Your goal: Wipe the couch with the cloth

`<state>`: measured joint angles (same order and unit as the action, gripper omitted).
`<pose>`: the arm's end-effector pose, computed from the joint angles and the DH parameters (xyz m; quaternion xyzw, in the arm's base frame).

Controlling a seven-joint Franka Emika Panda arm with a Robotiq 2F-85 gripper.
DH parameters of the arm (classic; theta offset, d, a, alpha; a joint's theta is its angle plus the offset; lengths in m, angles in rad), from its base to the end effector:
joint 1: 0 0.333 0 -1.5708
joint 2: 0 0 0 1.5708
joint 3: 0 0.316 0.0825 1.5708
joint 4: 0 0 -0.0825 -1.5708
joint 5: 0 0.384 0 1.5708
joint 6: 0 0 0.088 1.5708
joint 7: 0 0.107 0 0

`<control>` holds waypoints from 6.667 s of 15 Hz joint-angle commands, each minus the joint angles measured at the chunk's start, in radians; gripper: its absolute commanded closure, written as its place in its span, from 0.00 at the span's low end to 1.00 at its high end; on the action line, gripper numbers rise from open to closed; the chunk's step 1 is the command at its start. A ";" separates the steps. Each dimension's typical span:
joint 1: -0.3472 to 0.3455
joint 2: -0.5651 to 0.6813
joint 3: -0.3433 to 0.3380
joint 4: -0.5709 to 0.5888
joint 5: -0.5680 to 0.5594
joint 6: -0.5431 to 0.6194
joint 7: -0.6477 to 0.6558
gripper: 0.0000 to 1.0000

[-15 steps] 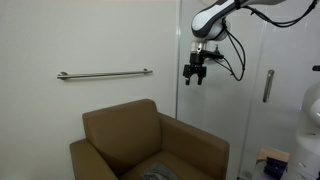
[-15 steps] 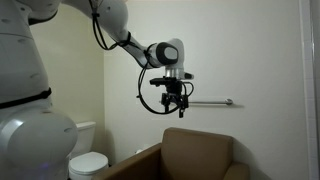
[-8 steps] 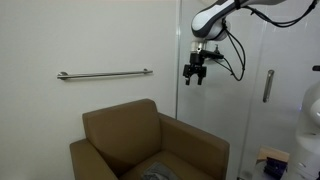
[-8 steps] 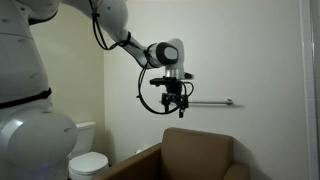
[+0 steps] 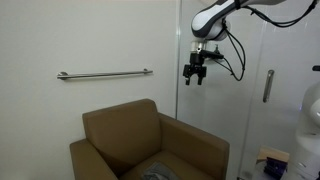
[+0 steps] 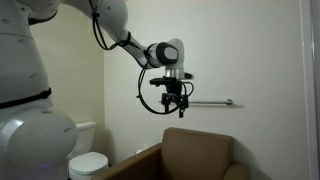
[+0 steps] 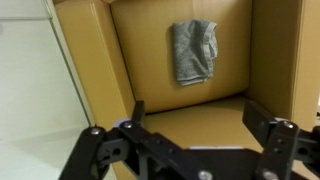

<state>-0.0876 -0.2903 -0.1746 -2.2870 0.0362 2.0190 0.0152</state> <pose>0.4472 -0.1214 0.4689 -0.9889 0.1424 -0.0137 0.0399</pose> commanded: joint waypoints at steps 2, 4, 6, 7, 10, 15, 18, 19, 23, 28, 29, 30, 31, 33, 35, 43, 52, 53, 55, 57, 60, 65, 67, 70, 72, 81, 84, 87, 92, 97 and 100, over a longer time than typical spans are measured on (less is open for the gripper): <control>-0.016 0.001 0.015 0.002 0.005 -0.003 -0.004 0.00; -0.016 0.001 0.015 0.002 0.005 -0.003 -0.004 0.00; -0.016 0.001 0.015 0.002 0.005 -0.003 -0.004 0.00; -0.016 0.001 0.015 0.002 0.005 -0.003 -0.004 0.00; -0.016 0.001 0.015 0.002 0.005 -0.003 -0.004 0.00; -0.016 0.001 0.015 0.002 0.005 -0.003 -0.004 0.00; -0.016 0.001 0.015 0.002 0.005 -0.003 -0.004 0.00; -0.016 0.001 0.015 0.002 0.005 -0.003 -0.004 0.00; -0.016 0.001 0.015 0.002 0.005 -0.003 -0.004 0.00; -0.016 0.001 0.015 0.002 0.005 -0.003 -0.004 0.00; -0.016 0.001 0.015 0.002 0.005 -0.003 -0.004 0.00; -0.016 0.001 0.015 0.002 0.005 -0.003 -0.004 0.00; -0.016 0.001 0.015 0.002 0.005 -0.003 -0.004 0.00; -0.016 0.001 0.015 0.002 0.005 -0.003 -0.004 0.00; -0.016 0.001 0.015 0.002 0.005 -0.003 -0.004 0.00; -0.016 0.001 0.015 0.002 0.005 -0.003 -0.004 0.00; -0.016 0.001 0.015 0.002 0.005 -0.003 -0.004 0.00; -0.016 0.001 0.015 0.002 0.005 -0.003 -0.004 0.00; -0.016 0.001 0.015 0.002 0.005 -0.003 -0.004 0.00; -0.009 0.021 0.021 0.002 0.009 0.022 -0.007 0.00; 0.027 0.123 0.053 -0.025 0.036 0.158 -0.020 0.00; 0.104 0.359 0.130 -0.062 0.177 0.438 -0.083 0.00; 0.113 0.429 0.176 -0.095 0.303 0.494 -0.163 0.00; 0.101 0.457 0.212 -0.093 0.334 0.459 -0.166 0.00; 0.096 0.499 0.232 -0.102 0.382 0.459 -0.220 0.00; 0.133 0.793 0.255 -0.004 0.267 0.583 -0.126 0.00; 0.155 0.986 0.264 0.084 0.235 0.679 -0.084 0.00; 0.141 1.002 0.274 0.082 0.199 0.691 -0.060 0.00; 0.161 1.125 0.255 0.181 0.181 0.711 -0.030 0.00; 0.156 1.213 0.236 0.278 0.146 0.699 -0.037 0.00; 0.171 1.284 0.214 0.349 0.120 0.775 -0.026 0.00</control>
<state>0.0867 0.9252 0.0502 -2.0051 0.2030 2.7311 -0.0414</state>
